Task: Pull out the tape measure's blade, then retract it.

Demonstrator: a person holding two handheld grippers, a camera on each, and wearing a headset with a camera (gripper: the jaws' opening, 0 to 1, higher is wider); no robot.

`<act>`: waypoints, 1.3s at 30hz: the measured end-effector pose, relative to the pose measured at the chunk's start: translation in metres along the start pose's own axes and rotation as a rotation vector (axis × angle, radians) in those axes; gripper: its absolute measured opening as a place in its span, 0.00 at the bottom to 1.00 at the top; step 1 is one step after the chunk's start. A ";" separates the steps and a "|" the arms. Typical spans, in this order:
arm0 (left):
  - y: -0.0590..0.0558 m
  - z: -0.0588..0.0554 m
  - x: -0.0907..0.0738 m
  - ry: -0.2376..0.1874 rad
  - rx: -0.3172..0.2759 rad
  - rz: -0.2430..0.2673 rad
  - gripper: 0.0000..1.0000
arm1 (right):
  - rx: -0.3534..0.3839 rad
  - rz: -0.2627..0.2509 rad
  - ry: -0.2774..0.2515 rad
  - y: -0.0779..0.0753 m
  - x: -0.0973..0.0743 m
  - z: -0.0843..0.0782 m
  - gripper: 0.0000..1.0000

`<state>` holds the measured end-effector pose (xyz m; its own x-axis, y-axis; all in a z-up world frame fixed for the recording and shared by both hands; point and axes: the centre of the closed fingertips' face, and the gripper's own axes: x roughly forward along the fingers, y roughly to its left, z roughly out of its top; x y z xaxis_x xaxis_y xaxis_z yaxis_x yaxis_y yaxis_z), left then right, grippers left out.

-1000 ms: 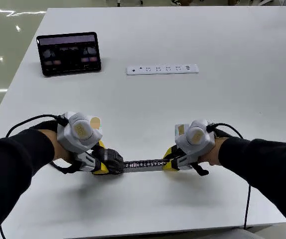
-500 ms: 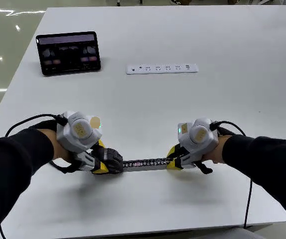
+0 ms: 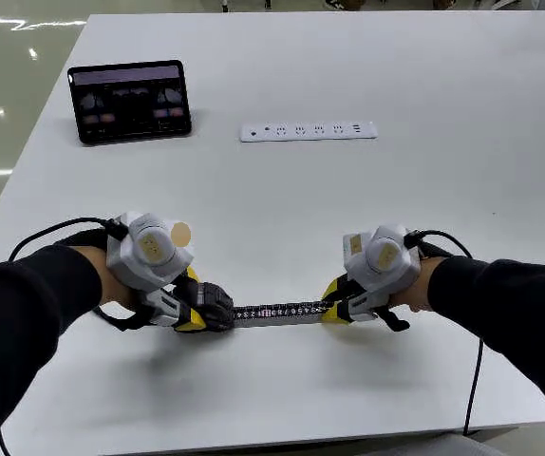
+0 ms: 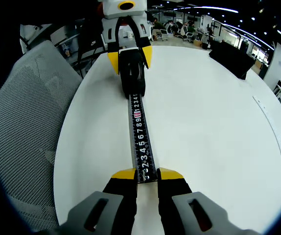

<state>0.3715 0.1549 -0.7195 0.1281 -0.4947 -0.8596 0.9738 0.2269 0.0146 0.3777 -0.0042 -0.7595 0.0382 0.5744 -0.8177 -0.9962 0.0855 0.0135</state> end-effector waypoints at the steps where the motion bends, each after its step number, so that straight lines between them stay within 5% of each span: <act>1: 0.000 0.000 0.000 0.000 -0.001 0.000 0.31 | 0.000 -0.001 0.000 0.000 -0.001 -0.001 0.11; 39: 0.001 -0.001 0.001 0.002 0.004 0.006 0.31 | 0.024 -0.015 0.031 -0.006 -0.025 -0.035 0.10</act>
<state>0.3727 0.1551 -0.7211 0.1339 -0.4912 -0.8607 0.9737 0.2268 0.0221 0.3797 -0.0478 -0.7596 0.0499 0.5473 -0.8354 -0.9934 0.1133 0.0149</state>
